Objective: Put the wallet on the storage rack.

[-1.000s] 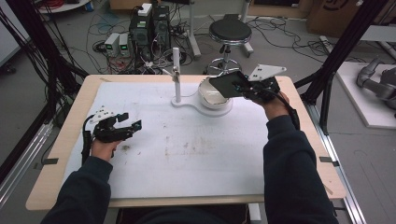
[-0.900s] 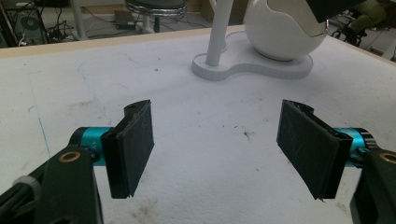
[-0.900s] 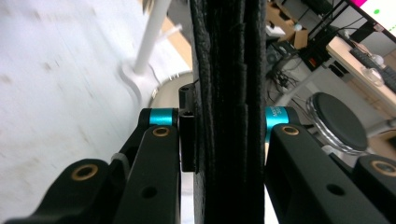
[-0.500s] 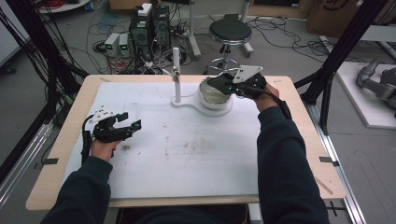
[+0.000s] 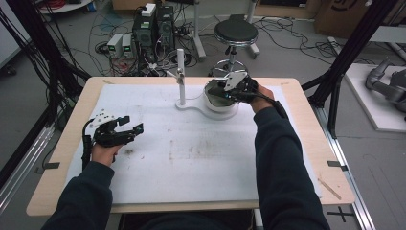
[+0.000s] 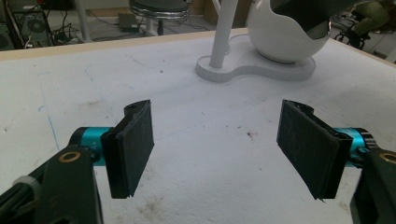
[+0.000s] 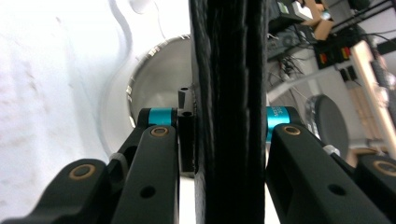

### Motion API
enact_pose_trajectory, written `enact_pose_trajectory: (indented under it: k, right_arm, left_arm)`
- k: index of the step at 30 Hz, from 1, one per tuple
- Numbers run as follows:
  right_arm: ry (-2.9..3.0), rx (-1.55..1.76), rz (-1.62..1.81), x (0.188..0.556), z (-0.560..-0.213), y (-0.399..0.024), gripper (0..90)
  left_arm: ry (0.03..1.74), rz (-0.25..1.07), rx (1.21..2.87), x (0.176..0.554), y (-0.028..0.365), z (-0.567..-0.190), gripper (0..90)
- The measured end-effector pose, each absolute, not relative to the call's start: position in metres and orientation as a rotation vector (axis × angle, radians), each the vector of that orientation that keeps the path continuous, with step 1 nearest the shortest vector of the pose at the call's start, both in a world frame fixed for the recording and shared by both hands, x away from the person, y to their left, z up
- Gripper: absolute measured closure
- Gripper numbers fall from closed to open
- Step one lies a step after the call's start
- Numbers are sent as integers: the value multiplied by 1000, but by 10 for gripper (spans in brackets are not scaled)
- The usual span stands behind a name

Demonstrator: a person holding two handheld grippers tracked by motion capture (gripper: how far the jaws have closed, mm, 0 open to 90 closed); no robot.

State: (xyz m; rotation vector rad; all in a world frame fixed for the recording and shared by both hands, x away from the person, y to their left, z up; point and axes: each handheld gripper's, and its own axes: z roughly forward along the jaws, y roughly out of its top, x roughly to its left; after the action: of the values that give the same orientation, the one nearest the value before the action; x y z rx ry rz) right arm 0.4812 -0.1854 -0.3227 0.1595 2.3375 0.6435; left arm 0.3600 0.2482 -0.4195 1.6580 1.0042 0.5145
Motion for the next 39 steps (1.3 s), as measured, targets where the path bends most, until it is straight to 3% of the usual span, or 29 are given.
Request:
enact_pose_trajectory:
  k: [10,26,32,39]
  right_arm:
    - [2399,415,879,477,-340,-190,603]
    - [2478,595,1041,473,-334,-208,425]
    - [2471,564,1087,463,-336,-215,477]
    - [2457,570,1123,459,-334,-220,446]
  left_arm:
    - [1003,511,1658,360,248,-420,271]
    - [1001,511,1659,360,248,-420,271]
    - [1002,510,1660,360,248,-420,271]
    - [1001,510,1659,360,248,-420,271]
